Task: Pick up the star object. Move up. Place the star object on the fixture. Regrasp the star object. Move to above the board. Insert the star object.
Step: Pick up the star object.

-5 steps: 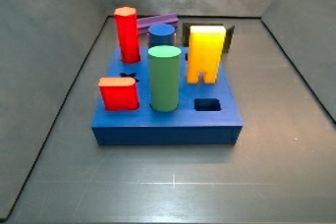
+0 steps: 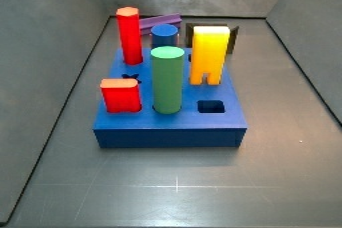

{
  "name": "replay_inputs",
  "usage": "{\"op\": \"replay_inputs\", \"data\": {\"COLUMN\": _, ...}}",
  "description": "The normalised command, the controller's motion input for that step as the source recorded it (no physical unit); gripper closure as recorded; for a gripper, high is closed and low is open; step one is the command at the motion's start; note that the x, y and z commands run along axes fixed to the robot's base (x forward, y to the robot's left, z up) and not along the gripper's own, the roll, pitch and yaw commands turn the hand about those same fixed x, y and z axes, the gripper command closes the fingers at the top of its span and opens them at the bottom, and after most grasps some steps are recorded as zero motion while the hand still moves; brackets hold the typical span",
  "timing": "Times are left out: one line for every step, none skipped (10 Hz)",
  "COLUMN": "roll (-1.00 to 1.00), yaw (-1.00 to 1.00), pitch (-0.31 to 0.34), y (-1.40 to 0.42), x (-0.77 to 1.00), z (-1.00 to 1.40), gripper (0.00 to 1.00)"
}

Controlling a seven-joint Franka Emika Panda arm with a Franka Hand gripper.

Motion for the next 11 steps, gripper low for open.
{"op": "replay_inputs", "data": {"roll": -0.11, "yaw": -0.59, "pitch": 0.0, "y": 0.3, "x": -0.52, "z": -0.89, "gripper": 0.0}}
{"op": "replay_inputs", "data": {"roll": -0.12, "yaw": -0.7, "pitch": -0.039, "y": 0.17, "x": -0.43, "z": -0.87, "gripper": 0.0}}
{"op": "replay_inputs", "data": {"roll": -0.13, "yaw": -0.86, "pitch": -0.113, "y": 0.0, "x": -0.25, "z": -0.74, "gripper": 0.0}}
{"op": "replay_inputs", "data": {"roll": -0.07, "yaw": -1.0, "pitch": -0.21, "y": 0.0, "x": -0.03, "z": -0.63, "gripper": 0.0}}
{"op": "replay_inputs", "data": {"roll": -0.02, "yaw": -1.0, "pitch": -0.161, "y": 0.0, "x": -0.01, "z": -0.68, "gripper": 0.0}}
{"op": "replay_inputs", "data": {"roll": 0.0, "yaw": -1.0, "pitch": -0.107, "y": 0.0, "x": 0.0, "z": -0.72, "gripper": 0.0}}
{"op": "replay_inputs", "data": {"roll": 0.0, "yaw": -1.0, "pitch": -0.067, "y": 0.0, "x": 0.0, "z": -0.75, "gripper": 0.0}}
{"op": "replay_inputs", "data": {"roll": 0.0, "yaw": -1.0, "pitch": -0.066, "y": 0.0, "x": 0.0, "z": -0.76, "gripper": 0.0}}
{"op": "replay_inputs", "data": {"roll": 0.0, "yaw": -1.0, "pitch": -0.076, "y": 0.0, "x": -0.01, "z": -0.81, "gripper": 0.0}}
{"op": "replay_inputs", "data": {"roll": -0.08, "yaw": -0.97, "pitch": -0.04, "y": 0.0, "x": 0.0, "z": -0.87, "gripper": 0.0}}
{"op": "replay_inputs", "data": {"roll": -0.08, "yaw": -0.76, "pitch": -0.029, "y": 0.18, "x": -0.07, "z": -0.89, "gripper": 0.0}}
